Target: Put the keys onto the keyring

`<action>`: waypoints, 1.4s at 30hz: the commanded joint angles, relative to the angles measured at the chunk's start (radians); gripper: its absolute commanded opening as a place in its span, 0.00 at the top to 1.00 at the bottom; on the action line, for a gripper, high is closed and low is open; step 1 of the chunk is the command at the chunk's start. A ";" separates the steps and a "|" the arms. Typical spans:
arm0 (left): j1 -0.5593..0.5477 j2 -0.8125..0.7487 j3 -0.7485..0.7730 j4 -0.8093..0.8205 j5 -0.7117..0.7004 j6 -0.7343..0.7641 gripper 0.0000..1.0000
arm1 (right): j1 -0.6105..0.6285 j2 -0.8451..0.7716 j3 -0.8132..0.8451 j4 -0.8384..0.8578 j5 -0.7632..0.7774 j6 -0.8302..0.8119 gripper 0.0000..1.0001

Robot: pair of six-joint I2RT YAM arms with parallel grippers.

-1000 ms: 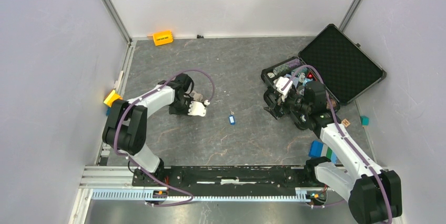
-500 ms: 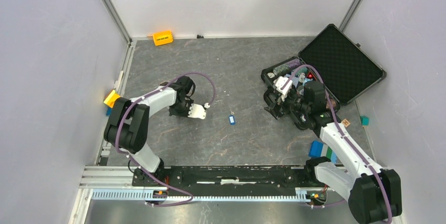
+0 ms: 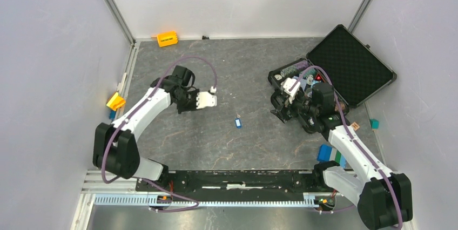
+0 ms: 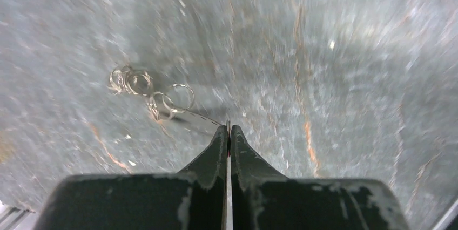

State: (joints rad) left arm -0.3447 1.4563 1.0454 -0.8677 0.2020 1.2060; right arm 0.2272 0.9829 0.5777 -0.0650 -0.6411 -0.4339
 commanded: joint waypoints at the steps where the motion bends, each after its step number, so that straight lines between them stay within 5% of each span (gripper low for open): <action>1: -0.029 -0.110 0.104 -0.028 0.295 -0.207 0.98 | 0.003 -0.025 0.037 0.057 -0.081 0.068 0.02; 12: -0.060 -0.260 0.036 0.249 0.634 -0.556 0.98 | 0.121 0.032 0.104 0.198 -0.268 0.172 0.02; 16: -0.093 -0.316 -0.045 0.386 0.699 -0.630 0.98 | 0.185 0.129 0.147 0.333 -0.311 0.268 0.17; 21: -0.141 -0.374 -0.127 0.530 0.694 -0.683 0.98 | 0.284 0.241 0.233 0.385 -0.374 0.314 0.35; 27: -0.201 -0.399 -0.170 0.587 0.622 -0.704 0.98 | 0.394 0.294 0.315 0.229 -0.361 0.170 0.56; 42: -0.231 -0.407 -0.186 0.584 0.611 -0.738 0.98 | 0.479 0.331 0.346 0.137 -0.236 0.077 0.74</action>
State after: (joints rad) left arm -0.5674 1.0672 0.8627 -0.3336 0.8116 0.5125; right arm 0.6933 1.3071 0.8845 0.0803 -0.9218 -0.3286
